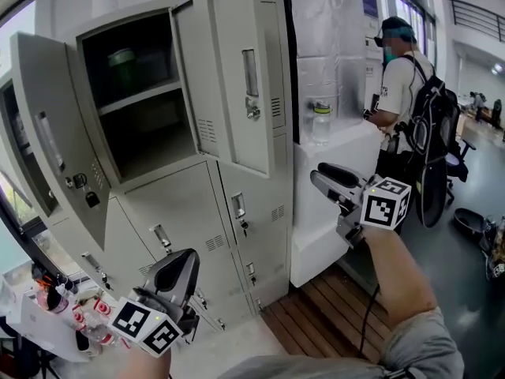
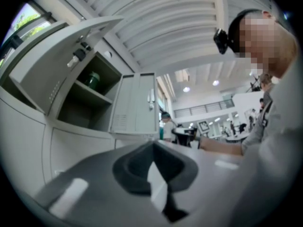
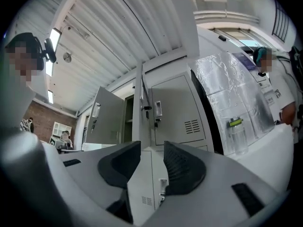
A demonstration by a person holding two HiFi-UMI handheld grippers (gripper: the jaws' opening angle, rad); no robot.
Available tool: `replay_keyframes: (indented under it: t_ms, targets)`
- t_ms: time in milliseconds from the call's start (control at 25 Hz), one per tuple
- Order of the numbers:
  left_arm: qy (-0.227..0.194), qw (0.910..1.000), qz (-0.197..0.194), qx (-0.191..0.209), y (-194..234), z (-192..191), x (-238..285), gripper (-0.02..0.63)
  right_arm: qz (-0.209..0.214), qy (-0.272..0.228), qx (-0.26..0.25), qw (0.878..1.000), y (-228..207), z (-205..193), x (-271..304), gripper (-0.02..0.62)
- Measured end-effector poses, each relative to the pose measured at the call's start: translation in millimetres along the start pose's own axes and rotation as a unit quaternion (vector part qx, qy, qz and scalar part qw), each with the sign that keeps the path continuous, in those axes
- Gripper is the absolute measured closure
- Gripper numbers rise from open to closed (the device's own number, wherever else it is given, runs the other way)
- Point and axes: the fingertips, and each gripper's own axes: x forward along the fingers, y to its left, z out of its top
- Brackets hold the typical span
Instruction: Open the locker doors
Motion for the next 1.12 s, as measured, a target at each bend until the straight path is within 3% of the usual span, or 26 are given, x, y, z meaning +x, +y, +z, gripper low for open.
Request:
replay_keyframes:
  t_ms: [280,760,1120]
  targets:
    - [0.012,0.9996,0.011,0.023,-12,7,18,0.604,0.021,-0.009,-0.032,0.999,-18,48,52,0.456]
    - [0.003,0.9937,0.101,0.047,-12,27,87,0.604,0.145,-0.002,-0.049,0.988,-44,92,184,0.456]
    - [0.015,0.9841,0.163,0.069,-1,26,111,0.604,0.225,-0.001,-0.071,0.972,-21,111,257,0.456]
